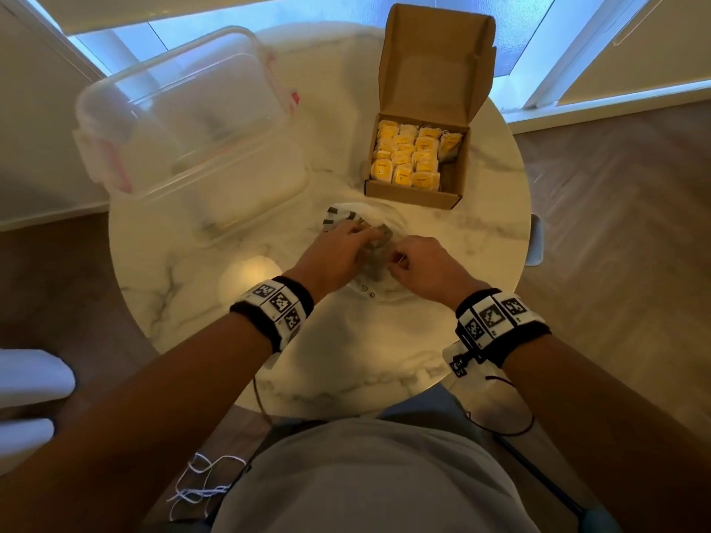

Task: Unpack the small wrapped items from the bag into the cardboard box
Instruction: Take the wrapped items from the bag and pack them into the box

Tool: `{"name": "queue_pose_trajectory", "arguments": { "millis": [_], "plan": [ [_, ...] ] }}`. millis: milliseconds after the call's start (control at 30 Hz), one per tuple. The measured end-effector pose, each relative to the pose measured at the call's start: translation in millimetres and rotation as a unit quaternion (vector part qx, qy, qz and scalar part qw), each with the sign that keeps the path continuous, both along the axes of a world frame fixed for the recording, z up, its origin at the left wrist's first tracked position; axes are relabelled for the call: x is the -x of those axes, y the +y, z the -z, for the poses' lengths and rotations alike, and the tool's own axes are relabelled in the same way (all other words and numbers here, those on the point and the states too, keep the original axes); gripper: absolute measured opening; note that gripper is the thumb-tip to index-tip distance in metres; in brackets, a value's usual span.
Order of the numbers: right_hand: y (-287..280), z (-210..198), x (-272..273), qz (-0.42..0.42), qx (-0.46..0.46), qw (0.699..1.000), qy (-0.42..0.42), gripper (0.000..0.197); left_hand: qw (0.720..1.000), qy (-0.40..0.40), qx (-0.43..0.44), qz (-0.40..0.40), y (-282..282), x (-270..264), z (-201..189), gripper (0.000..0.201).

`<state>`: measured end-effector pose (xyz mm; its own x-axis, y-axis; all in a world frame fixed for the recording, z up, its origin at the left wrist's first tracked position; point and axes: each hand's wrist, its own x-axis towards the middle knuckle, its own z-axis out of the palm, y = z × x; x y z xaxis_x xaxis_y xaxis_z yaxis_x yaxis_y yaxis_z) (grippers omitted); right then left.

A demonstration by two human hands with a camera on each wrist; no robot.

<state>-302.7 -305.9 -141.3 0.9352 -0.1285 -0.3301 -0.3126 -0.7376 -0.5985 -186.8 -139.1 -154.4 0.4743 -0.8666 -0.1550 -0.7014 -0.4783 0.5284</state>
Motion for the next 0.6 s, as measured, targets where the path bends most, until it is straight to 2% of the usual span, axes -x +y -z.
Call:
{"name": "queue_pose_trajectory", "arguments": {
  "millis": [333, 533, 600],
  "plan": [
    [-0.7, 4.0, 1.7, 0.055, 0.009, 0.998, -0.019, 0.012, 0.997, 0.039, 0.060, -0.038, -8.8, -0.6, -7.8, 0.030],
    [2.3, -0.5, 0.2, 0.076, -0.032, 0.996, -0.039, 0.048, 0.990, 0.070, 0.105, -0.054, 8.2, -2.5, -15.1, 0.015],
    [5.8, -3.1, -3.0, 0.069, -0.060, 0.995, -0.049, 0.053, 0.991, 0.073, 0.100, -0.054, 9.9, -3.6, -15.0, 0.014]
  ]
}}
